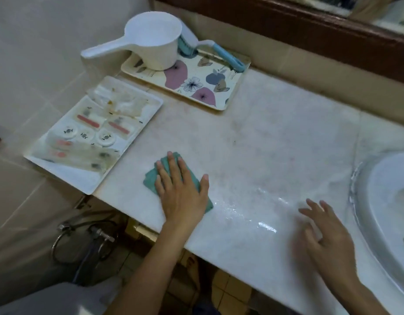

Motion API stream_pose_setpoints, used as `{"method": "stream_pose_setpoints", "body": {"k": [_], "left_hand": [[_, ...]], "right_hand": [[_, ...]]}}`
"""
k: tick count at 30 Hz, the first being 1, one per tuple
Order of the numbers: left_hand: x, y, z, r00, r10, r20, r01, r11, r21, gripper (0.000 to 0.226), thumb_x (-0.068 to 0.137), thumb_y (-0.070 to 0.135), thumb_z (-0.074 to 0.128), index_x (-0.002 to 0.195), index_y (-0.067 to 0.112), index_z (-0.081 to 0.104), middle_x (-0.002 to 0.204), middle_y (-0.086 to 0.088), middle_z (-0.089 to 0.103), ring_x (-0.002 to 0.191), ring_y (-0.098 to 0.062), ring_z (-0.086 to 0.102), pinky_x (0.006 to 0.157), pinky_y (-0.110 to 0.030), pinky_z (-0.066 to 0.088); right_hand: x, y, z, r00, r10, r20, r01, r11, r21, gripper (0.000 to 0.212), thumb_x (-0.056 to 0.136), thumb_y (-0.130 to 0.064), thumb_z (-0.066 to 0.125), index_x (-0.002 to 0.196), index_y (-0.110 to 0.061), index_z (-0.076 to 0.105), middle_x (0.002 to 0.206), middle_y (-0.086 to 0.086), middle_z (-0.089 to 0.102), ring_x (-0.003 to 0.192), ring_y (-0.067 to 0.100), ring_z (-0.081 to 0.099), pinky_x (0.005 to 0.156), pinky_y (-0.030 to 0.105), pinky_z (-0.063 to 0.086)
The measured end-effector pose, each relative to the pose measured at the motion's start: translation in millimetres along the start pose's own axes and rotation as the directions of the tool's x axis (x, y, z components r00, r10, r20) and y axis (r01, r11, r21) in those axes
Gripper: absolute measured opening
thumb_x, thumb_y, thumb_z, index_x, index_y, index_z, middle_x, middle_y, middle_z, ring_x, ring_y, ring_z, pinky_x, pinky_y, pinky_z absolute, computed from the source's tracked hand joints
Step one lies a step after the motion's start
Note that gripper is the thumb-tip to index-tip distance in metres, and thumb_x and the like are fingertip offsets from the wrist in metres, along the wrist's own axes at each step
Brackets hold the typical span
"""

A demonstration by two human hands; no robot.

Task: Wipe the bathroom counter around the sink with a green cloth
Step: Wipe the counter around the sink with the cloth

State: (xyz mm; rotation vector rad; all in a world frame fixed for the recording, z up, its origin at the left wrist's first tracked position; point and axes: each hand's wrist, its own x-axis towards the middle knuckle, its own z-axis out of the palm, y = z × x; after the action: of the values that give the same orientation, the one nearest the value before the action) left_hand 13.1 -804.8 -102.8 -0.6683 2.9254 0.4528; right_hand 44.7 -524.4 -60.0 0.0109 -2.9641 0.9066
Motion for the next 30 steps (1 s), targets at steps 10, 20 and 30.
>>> {"method": "stream_pose_setpoints", "body": {"k": [10,20,30], "left_hand": [[-115.9,68.6,34.6,0.639,0.737,0.222,-0.753,0.658,-0.020,0.062,0.101,0.045,0.024,0.155,0.019,0.009,0.163,0.002,-0.005,0.149,-0.026,-0.009,0.118,-0.050,0.015],[46.5,40.1,-1.5,0.827,0.541,0.154,-0.559,0.821,0.119,0.069,0.092,0.052,0.011,0.155,0.023,0.013,0.163,0.005,-0.003,0.149,-0.024,-0.008,0.119,-0.045,0.010],[-4.1,132.7,36.3,0.386,0.870,0.307,-0.913,0.409,-0.011,0.060,0.100,0.049,0.022,0.155,0.025,0.015,0.163,0.007,-0.003,0.149,-0.021,-0.008,0.120,-0.039,0.008]], "right_hand": [[8.6,50.2,-19.5,0.999,0.044,-0.010,-0.045,0.984,-0.171,0.054,0.077,-0.033,0.032,0.115,-0.013,0.066,0.141,0.008,0.051,0.139,0.034,0.031,0.102,0.056,0.034],[1.1,53.6,-5.7,0.971,0.090,0.220,-0.034,0.968,-0.247,0.056,0.091,-0.033,0.031,0.146,-0.019,0.038,0.158,-0.003,0.019,0.146,0.015,0.002,0.114,0.041,0.023],[31.0,65.0,-64.9,0.962,0.086,-0.258,-0.135,0.974,-0.182,0.041,0.086,-0.024,0.048,0.120,-0.009,0.064,0.111,0.009,0.069,0.094,0.026,0.066,0.085,0.030,0.045]]}}
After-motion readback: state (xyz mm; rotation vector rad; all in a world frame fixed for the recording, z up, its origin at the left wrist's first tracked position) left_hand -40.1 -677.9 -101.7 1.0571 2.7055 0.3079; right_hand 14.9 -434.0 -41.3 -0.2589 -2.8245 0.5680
